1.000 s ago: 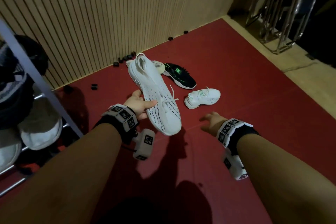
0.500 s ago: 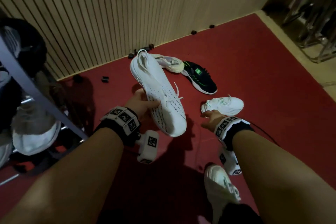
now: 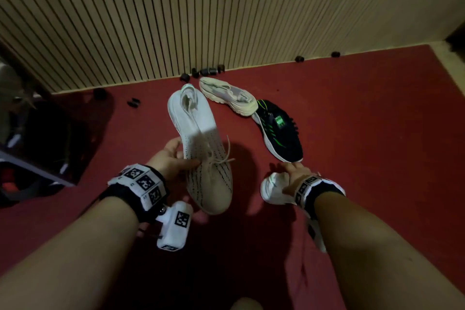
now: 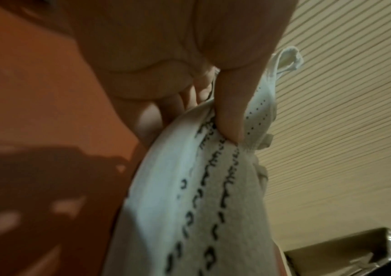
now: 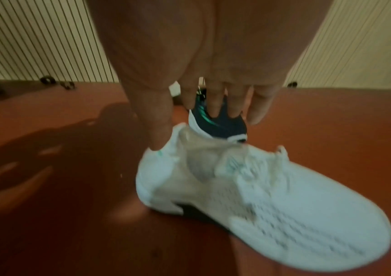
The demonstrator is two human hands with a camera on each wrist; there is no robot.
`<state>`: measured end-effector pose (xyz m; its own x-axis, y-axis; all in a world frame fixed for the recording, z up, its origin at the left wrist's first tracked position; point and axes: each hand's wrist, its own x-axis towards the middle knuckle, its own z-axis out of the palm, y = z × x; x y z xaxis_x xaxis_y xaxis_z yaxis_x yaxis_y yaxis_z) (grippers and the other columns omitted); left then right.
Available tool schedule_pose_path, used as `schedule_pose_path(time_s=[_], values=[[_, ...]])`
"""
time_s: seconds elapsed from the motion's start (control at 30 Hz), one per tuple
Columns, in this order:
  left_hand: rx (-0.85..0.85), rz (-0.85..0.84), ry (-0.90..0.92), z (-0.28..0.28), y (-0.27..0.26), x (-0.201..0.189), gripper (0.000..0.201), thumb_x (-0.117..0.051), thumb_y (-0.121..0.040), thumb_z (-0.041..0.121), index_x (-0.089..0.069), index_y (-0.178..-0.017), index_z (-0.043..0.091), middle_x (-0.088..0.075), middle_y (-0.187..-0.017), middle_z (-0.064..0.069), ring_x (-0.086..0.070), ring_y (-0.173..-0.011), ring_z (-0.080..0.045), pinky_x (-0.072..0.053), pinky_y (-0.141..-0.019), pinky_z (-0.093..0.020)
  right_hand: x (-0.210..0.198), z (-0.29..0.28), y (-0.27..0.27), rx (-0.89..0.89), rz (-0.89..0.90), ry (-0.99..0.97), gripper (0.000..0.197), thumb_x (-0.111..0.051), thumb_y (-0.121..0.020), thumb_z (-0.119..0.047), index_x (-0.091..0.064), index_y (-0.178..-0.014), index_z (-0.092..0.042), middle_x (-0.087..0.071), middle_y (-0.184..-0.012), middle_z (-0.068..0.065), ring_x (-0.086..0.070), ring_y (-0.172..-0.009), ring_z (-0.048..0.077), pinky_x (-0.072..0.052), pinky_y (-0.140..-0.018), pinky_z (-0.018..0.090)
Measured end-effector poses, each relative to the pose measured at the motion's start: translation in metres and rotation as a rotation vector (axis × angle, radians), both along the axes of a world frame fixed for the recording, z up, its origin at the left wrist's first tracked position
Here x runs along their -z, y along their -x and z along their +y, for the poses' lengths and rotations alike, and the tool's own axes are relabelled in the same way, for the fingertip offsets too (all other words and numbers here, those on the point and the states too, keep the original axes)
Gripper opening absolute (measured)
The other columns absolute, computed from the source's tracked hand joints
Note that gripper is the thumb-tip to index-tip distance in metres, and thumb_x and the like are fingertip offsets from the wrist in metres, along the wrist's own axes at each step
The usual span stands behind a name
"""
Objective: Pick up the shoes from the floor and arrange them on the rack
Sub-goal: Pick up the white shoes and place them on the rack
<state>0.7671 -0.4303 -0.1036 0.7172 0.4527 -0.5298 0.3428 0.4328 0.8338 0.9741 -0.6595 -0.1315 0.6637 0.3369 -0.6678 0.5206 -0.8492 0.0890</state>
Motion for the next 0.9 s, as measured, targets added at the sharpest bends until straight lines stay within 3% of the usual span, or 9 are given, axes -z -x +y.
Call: schedule_pose_path(time_s=[0.1, 0.2, 0.33, 0.43, 0.57, 0.67, 0.73, 0.83, 0.9], values=[[0.036, 0.052, -0.022, -0.02, -0.017, -0.002, 0.058, -0.067, -0.074, -0.008, -0.045, -0.126, 0.008, -0.062, -0.074, -0.012, -0.058, -0.049, -0.022, -0.046, -0.039, -0.024, 0.011, -0.024, -0.011, -0.082, 0.023, 0.057, 0.091, -0.07, -0.074, -0.042, -0.015, -0.146, -0.035, -0.027, -0.149, 0.002, -0.027, -0.139, 0.026, -0.013, -0.115, 0.056], [0.025, 0.103, -0.03, -0.032, -0.03, -0.002, 0.056, -0.065, -0.077, -0.01, -0.048, -0.122, 0.017, -0.064, -0.082, -0.011, -0.06, -0.067, -0.028, -0.048, -0.048, -0.029, 0.027, -0.034, -0.009, -0.129, 0.024, 0.049, 0.087, -0.064, -0.076, -0.044, -0.014, -0.146, -0.033, -0.026, -0.15, -0.001, -0.023, -0.141, 0.021, -0.002, -0.114, 0.061], [0.024, 0.11, 0.011, -0.038, -0.038, 0.007, 0.045, -0.06, -0.078, -0.014, -0.052, -0.103, 0.022, -0.054, -0.093, -0.016, -0.057, -0.073, -0.029, -0.048, -0.045, -0.026, 0.043, -0.029, -0.008, -0.066, 0.085, 0.017, 0.078, -0.062, -0.083, -0.035, -0.019, -0.147, -0.025, -0.024, -0.151, 0.005, -0.021, -0.141, 0.027, -0.018, -0.116, 0.05], [0.052, 0.094, 0.024, -0.033, -0.039, 0.019, 0.042, -0.058, -0.079, -0.015, -0.052, -0.099, 0.021, -0.055, -0.092, -0.015, -0.056, -0.072, -0.027, -0.047, -0.045, -0.027, 0.053, -0.02, -0.006, -0.036, 0.015, 0.03, 0.057, -0.048, -0.091, -0.039, -0.034, -0.143, -0.02, -0.033, -0.148, 0.005, -0.024, -0.138, 0.03, -0.028, -0.113, 0.043], [0.039, 0.151, 0.039, -0.022, -0.033, 0.028, 0.055, -0.064, -0.078, -0.009, -0.047, -0.123, 0.017, -0.062, -0.1, -0.013, -0.064, -0.073, -0.027, -0.053, -0.053, -0.031, 0.057, -0.007, 0.006, 0.069, -0.056, 0.002, 0.048, -0.037, -0.096, -0.04, -0.044, -0.138, -0.017, -0.04, -0.145, 0.008, -0.033, -0.135, 0.029, -0.027, -0.111, 0.043], [0.095, 0.223, -0.054, -0.015, -0.025, 0.033, 0.071, -0.068, -0.079, 0.0, -0.035, -0.139, 0.016, -0.058, -0.122, -0.012, -0.062, -0.1, -0.03, -0.054, -0.076, -0.037, 0.061, -0.003, 0.014, 0.194, -0.17, -0.068, 0.042, -0.045, -0.091, -0.037, -0.046, -0.13, -0.021, -0.045, -0.137, 0.007, -0.039, -0.129, 0.027, -0.031, -0.104, 0.042], [0.13, 0.219, -0.074, -0.01, -0.019, 0.036, 0.072, -0.068, -0.08, 0.001, -0.033, -0.142, 0.013, -0.06, -0.12, -0.011, -0.06, -0.107, -0.028, -0.051, -0.081, -0.032, 0.061, 0.0, 0.015, 0.286, -0.211, -0.1, 0.046, -0.053, -0.088, -0.037, -0.041, -0.129, -0.019, -0.042, -0.136, 0.006, -0.037, -0.129, 0.027, -0.032, -0.102, 0.04], [0.158, 0.21, -0.073, 0.001, -0.009, 0.038, 0.068, -0.069, -0.078, 0.002, -0.04, -0.138, 0.018, -0.066, -0.106, -0.005, -0.064, -0.094, -0.021, -0.052, -0.069, -0.025, 0.057, 0.007, 0.014, 0.256, -0.192, -0.047, 0.045, -0.051, -0.088, -0.042, -0.046, -0.128, -0.021, -0.045, -0.131, 0.007, -0.038, -0.127, 0.028, -0.032, -0.1, 0.04], [0.084, 0.164, 0.041, 0.005, -0.003, 0.037, 0.062, -0.065, -0.08, -0.006, -0.044, -0.133, 0.017, -0.065, -0.108, -0.011, -0.065, -0.089, -0.023, -0.056, -0.058, -0.028, 0.051, 0.017, 0.016, 0.231, -0.188, 0.003, 0.045, -0.046, -0.09, -0.047, -0.052, -0.126, -0.021, -0.05, -0.128, 0.007, -0.04, -0.126, 0.027, -0.031, -0.1, 0.04]])
